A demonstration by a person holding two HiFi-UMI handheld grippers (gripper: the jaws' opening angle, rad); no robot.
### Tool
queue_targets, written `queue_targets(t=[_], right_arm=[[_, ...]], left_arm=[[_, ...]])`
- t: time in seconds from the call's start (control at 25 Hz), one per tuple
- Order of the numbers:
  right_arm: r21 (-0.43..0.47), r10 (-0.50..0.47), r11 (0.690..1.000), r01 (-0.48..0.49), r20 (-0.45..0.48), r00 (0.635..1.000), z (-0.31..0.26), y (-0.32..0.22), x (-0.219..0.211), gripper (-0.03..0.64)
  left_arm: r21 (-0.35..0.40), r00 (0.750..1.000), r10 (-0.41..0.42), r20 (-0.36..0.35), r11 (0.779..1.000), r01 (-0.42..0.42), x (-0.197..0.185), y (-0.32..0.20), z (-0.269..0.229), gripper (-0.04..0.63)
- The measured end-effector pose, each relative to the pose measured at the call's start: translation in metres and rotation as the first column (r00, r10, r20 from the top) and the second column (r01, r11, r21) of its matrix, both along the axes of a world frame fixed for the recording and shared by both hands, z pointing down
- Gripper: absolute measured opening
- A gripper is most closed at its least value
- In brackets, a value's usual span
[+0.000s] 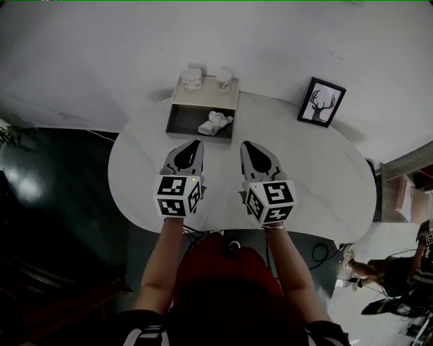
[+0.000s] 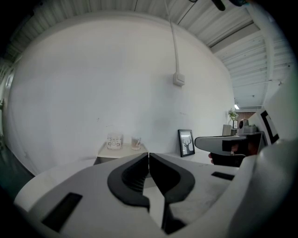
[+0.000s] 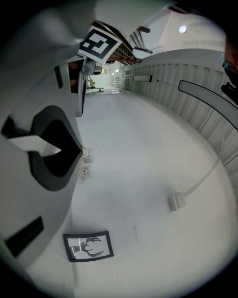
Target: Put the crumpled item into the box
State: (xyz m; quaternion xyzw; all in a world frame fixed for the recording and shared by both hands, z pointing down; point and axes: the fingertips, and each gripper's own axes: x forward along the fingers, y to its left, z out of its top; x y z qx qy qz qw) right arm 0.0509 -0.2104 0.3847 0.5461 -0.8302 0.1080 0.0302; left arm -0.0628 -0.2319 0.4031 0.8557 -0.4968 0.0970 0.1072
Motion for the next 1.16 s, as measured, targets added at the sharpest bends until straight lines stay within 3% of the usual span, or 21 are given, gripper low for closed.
queue_targets(t=[0.56, 1.16], right_arm=[[0.016, -0.030, 0.999, 0.030, 0.010, 0.999, -0.011, 0.044, 0.002, 0.015], [0.010, -0.081, 0.997, 0.081, 0.042, 0.996, -0.014, 0.089, 0.001, 0.015]], left_arm=[[0.040, 0.999, -0.037, -0.005, 0.999, 0.037, 0.002, 0.051, -0.019, 0.029], [0.031, 0.998, -0.064, -0.002, 0.997, 0.064, 0.006, 0.103, -0.022, 0.029]])
